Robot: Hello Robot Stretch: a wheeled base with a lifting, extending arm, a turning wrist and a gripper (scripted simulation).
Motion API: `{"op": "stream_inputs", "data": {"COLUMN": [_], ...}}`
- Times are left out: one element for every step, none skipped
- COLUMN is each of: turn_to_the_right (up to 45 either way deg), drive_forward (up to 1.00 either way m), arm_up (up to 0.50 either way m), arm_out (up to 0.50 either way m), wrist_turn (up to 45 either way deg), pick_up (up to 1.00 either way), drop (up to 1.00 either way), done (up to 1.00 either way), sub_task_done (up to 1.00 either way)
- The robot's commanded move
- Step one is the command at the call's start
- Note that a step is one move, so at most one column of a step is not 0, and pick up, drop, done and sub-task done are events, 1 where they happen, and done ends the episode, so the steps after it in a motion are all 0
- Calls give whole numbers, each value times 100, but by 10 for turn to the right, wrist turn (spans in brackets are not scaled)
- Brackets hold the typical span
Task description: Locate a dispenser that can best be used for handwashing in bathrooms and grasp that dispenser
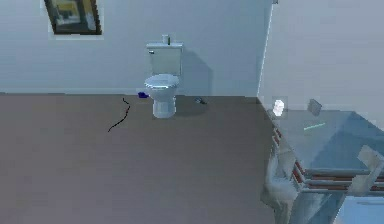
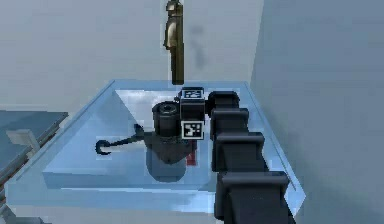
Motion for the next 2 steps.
{"op": "stream_inputs", "data": {"turn_to_the_right": [0,0], "drive_forward": [0,0], "arm_up": [0,0], "arm_out": [0,0], "wrist_turn": [390,0], "pick_up": [0,100], "drop": [0,0], "done": [0,0], "sub_task_done": [0,0]}}
